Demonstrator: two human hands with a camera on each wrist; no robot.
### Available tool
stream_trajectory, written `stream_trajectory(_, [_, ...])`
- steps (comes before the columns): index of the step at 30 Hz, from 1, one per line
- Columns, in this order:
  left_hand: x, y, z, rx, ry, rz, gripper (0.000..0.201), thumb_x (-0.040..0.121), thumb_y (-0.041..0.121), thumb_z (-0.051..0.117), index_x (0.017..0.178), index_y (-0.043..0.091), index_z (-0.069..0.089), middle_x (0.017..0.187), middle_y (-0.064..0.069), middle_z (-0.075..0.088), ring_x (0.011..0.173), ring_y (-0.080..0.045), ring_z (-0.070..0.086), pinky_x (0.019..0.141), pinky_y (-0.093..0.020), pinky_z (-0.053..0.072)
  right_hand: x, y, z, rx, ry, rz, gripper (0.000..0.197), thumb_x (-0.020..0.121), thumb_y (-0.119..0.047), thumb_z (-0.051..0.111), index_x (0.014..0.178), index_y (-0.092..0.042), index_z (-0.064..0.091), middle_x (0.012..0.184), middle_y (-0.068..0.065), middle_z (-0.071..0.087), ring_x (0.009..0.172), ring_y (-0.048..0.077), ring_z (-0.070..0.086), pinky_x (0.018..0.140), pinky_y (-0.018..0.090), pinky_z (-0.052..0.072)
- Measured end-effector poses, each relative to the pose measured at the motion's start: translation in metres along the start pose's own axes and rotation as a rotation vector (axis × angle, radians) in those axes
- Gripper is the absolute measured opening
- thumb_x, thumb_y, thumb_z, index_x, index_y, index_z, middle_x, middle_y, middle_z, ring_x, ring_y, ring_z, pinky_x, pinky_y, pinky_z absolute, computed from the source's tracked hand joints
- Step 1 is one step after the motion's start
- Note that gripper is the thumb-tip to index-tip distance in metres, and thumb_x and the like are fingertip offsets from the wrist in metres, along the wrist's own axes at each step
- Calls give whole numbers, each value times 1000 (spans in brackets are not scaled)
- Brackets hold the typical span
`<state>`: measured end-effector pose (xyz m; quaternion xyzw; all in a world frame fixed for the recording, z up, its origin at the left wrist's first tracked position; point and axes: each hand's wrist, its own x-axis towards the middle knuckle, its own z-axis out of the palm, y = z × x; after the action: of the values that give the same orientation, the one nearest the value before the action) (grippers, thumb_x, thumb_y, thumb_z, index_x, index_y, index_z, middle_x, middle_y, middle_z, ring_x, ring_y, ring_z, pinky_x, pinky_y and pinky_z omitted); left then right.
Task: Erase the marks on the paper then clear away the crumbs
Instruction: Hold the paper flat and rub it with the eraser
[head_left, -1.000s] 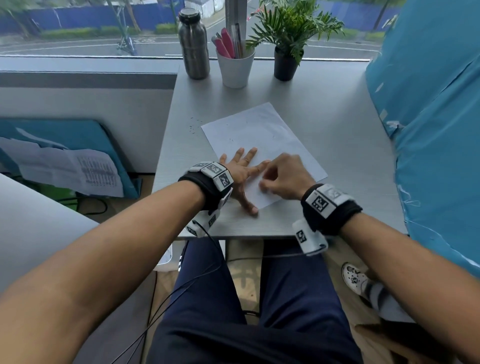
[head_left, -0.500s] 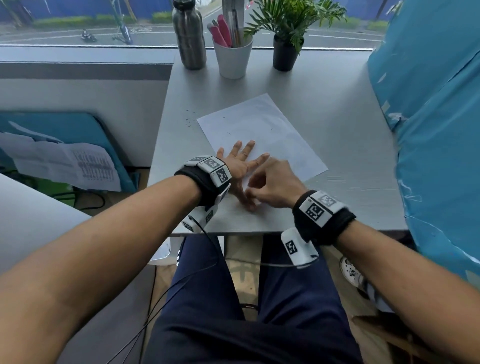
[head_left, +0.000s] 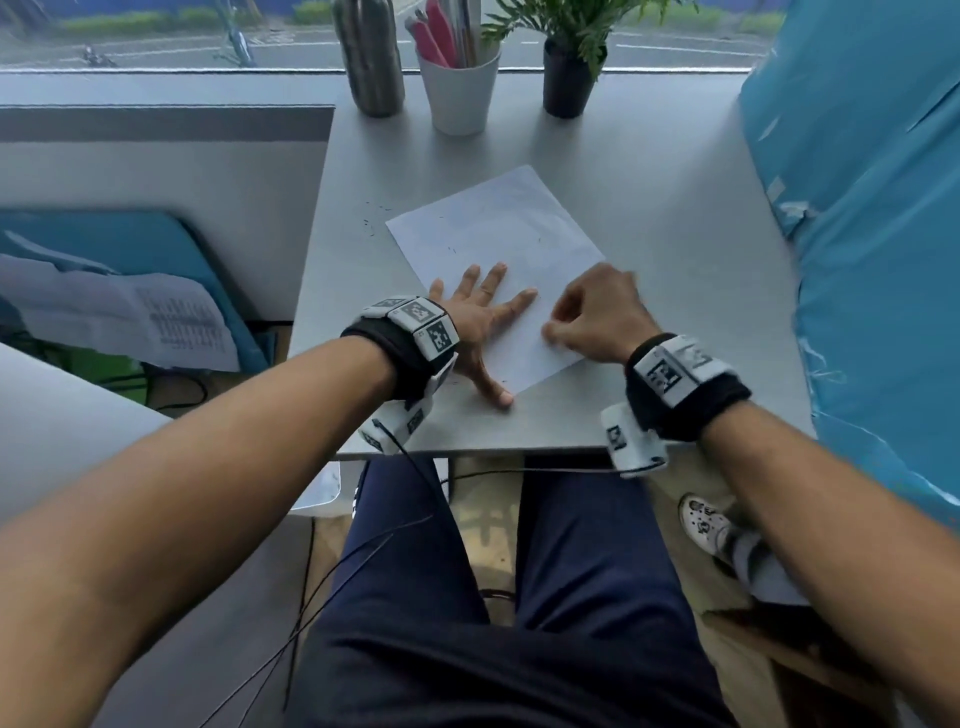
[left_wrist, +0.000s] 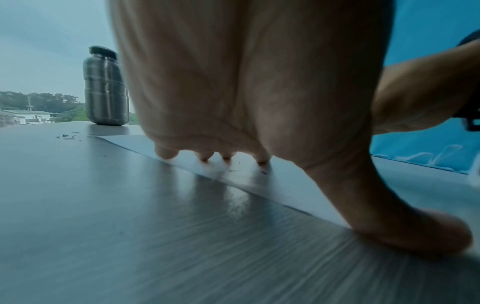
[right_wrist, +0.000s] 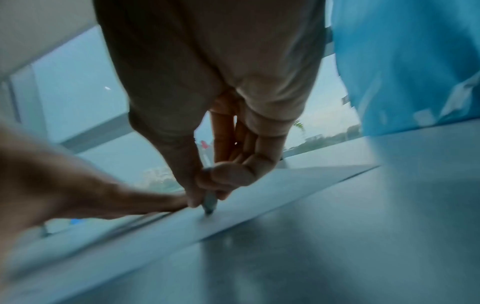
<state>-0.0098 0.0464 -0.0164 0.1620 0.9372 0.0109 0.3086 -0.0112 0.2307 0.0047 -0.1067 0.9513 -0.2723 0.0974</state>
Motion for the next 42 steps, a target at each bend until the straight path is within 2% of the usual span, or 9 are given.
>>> stream_trajectory(3, [3, 0, 1, 16, -8, 10, 144, 51, 75, 77, 146, 44, -26, 155, -3, -38, 144, -31, -30, 113, -61, -10, -23, -24, 30, 35, -141, -159, 10, 69, -20, 76, 70, -11, 77, 67, 1, 72, 63, 11, 68, 65, 28, 58])
stream_trajectory(7, [0, 0, 0, -7, -10, 6, 146, 47, 76, 78, 148, 45, -23, 156, -1, -37, 144, -30, -30, 115, -62, -10, 1, 18, -14, -48, -35, 30, 14, 70, -25, 76, 74, -12, 78, 70, 1, 74, 68, 11, 68, 65, 14, 47])
stream_trajectory(9, [0, 0, 1, -12, -6, 6, 146, 47, 76, 78, 148, 45, -22, 156, -2, -37, 144, -30, -30, 114, -62, -10, 9, 35, -34, -100, 36, 103, 14, 69, -24, 77, 73, -11, 78, 71, 3, 73, 70, 14, 68, 76, 20, 52])
stream_trajectory(16, [2, 0, 3, 6, -7, 13, 142, 53, 76, 76, 147, 43, -25, 155, -3, -38, 144, -32, -29, 115, -63, -8, -14, -27, 29, 41, -157, -173, 13, 69, -23, 76, 70, -10, 77, 70, 1, 73, 68, 12, 69, 68, 24, 55])
stream_trajectory(22, [-1, 1, 1, -32, -8, 9, 146, 47, 75, 79, 147, 45, -23, 155, -1, -37, 144, -30, -31, 114, -61, -11, 16, 35, -31, -64, 29, 84, 15, 68, -25, 80, 74, -11, 79, 72, 3, 74, 70, 12, 68, 69, 18, 48])
stream_trajectory(24, [-1, 2, 1, -24, -6, 6, 146, 48, 75, 79, 148, 43, -24, 155, -2, -37, 144, -30, -31, 114, -62, -11, 13, 21, -19, -39, 44, 35, 13, 68, -24, 80, 72, -11, 78, 70, 2, 73, 67, 10, 67, 70, 22, 55])
stream_trajectory(28, [0, 4, 3, -35, 5, 7, 138, 58, 72, 76, 149, 40, -22, 155, -3, -37, 144, -30, -29, 115, -62, -9, -13, -30, 31, 20, -129, -219, 12, 69, -22, 75, 68, -10, 75, 68, 3, 72, 69, 15, 67, 71, 30, 56])
stream_trajectory(35, [-3, 2, 3, -43, 14, 16, 146, 48, 74, 80, 149, 44, -20, 156, -2, -36, 144, -30, -31, 114, -61, -11, 28, 45, -39, -132, 54, 130, 16, 70, -25, 78, 77, -10, 78, 80, 5, 75, 78, 16, 68, 77, 19, 46])
stream_trajectory(42, [-15, -8, 7, -38, 2, 37, 140, 52, 79, 75, 149, 45, -21, 156, -1, -35, 144, -28, -30, 112, -58, -14, 14, 39, -29, -43, 27, 111, 12, 72, -23, 80, 77, -12, 78, 74, 1, 73, 73, 11, 67, 76, 20, 51])
